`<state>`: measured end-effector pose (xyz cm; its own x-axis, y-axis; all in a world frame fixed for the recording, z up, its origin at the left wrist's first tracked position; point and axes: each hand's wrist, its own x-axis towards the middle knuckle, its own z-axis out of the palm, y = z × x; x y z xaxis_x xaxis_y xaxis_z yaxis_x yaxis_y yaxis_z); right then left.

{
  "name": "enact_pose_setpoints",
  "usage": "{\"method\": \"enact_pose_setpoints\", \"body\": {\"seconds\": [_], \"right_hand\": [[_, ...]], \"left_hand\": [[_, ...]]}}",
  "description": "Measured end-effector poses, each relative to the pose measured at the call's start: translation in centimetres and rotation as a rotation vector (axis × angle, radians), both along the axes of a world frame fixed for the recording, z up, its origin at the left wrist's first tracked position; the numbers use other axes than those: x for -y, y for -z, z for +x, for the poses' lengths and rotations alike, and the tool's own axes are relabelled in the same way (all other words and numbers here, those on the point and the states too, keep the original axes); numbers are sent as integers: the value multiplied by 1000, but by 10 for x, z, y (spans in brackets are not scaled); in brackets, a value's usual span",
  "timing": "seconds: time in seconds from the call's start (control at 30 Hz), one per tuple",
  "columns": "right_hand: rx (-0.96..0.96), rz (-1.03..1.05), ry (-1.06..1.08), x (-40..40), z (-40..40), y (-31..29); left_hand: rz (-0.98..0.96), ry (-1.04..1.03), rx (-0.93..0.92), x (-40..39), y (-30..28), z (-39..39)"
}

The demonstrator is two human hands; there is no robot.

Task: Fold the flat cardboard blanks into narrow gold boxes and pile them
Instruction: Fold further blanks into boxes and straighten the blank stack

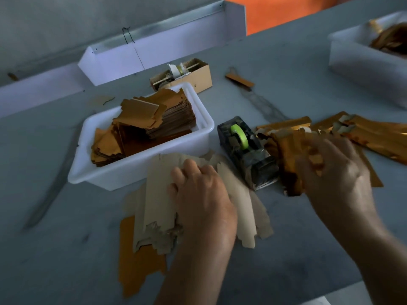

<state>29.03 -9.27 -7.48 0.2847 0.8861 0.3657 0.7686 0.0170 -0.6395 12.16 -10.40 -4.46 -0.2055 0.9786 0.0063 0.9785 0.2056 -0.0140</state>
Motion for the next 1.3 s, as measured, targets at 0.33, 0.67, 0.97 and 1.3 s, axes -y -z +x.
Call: {"method": "enact_pose_setpoints", "body": {"seconds": [0.33,0.67,0.97,1.3], "right_hand": [[-884,-495,-367,46,-30,7],[-1283,-559,-453,37,-56,4],[-1210,-526,-516,38,-61,4],[-1162,-403,-448,39,-63,2]], "left_hand": [[144,-146,1137,8,-31,-49],[37,-205,1472,13,-24,-53],[25,-115,1228,13,-13,-42],[39,-94,1145,14,-8,-36]]}}
